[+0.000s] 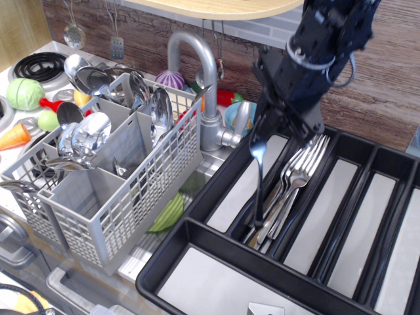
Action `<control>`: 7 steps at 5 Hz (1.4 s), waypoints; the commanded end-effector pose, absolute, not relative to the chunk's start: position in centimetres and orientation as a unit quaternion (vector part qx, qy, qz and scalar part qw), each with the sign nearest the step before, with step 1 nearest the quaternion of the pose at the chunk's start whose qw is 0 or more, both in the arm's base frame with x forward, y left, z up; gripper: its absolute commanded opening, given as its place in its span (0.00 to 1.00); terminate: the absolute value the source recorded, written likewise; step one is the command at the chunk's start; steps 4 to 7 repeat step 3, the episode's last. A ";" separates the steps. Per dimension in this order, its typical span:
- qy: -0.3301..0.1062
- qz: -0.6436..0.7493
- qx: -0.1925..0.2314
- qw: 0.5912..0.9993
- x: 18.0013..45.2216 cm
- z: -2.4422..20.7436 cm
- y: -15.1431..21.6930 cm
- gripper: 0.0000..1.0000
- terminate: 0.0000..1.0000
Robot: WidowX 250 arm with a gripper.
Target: Put fork from basket to tray
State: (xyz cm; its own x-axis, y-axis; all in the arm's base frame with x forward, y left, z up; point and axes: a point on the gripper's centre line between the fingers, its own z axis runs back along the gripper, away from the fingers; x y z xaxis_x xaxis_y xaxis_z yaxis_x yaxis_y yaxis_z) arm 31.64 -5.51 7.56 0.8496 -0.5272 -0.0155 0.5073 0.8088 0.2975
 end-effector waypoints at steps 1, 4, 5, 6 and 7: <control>-0.054 -0.272 0.127 0.952 32.1 5.9 -5.2 0.00 0.00; -0.069 -0.226 0.170 0.957 32.2 4.8 -5.4 1.00 1.00; -0.069 -0.226 0.170 0.957 32.2 4.8 -5.4 1.00 1.00; -0.069 -0.226 0.170 0.957 32.2 4.8 -5.4 1.00 1.00; -0.069 -0.226 0.170 0.957 32.2 4.8 -5.4 1.00 1.00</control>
